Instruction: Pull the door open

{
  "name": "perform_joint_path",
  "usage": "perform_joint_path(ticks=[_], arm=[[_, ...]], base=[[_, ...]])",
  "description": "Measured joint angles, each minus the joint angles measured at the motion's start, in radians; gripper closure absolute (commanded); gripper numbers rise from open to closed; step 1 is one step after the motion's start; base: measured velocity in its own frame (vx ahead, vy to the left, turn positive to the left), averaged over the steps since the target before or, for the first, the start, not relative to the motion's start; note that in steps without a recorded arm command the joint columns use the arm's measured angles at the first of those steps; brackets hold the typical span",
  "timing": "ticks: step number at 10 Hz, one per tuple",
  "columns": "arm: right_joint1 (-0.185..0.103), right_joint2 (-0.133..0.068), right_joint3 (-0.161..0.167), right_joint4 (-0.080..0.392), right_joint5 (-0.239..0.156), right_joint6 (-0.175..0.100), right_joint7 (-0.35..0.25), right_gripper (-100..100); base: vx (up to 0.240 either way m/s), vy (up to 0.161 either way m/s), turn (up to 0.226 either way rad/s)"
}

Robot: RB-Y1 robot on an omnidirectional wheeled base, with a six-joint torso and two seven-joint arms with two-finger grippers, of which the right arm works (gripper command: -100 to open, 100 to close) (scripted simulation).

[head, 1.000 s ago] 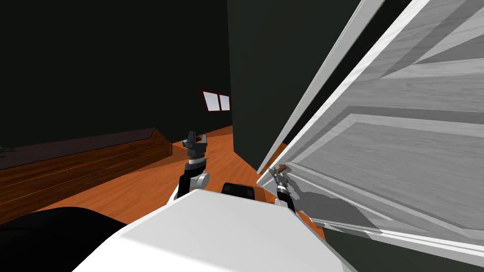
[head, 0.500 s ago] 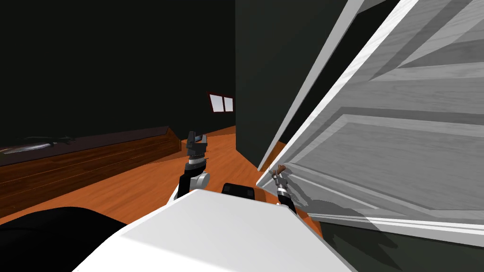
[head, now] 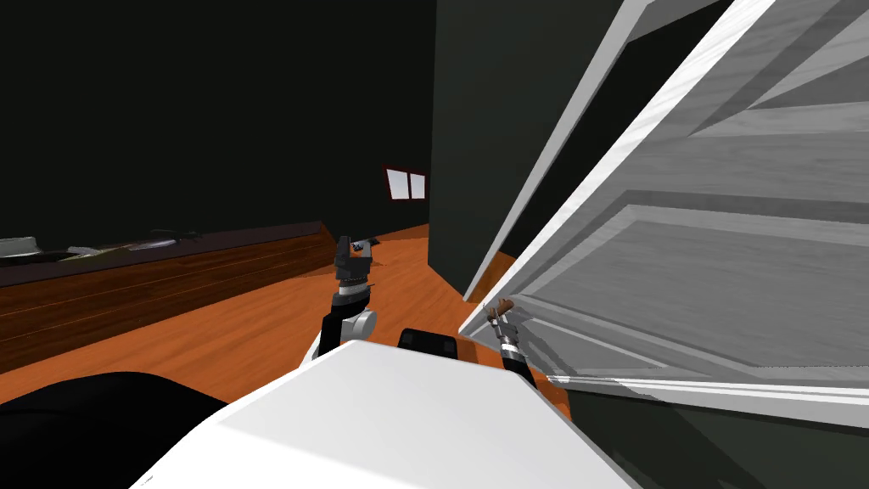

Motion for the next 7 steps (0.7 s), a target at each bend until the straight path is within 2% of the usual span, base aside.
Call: perform_joint_path(ticks=[2,4,6,7], arm=[[0.015,-0.023,0.023,-0.003,0.011,-0.016,-0.024,100],[0.022,-0.031,0.031,0.001,0.015,-0.024,-0.034,100],[0.023,-0.046,0.044,0.01,0.024,-0.05,-0.054,100],[0.034,-0.053,0.052,0.004,0.028,-0.059,-0.061,100]], base=[[-0.165,-0.001,0.058],[-0.187,-0.039,0.15],[-0.228,-0.045,0.123],[-0.195,-0.047,0.108]])
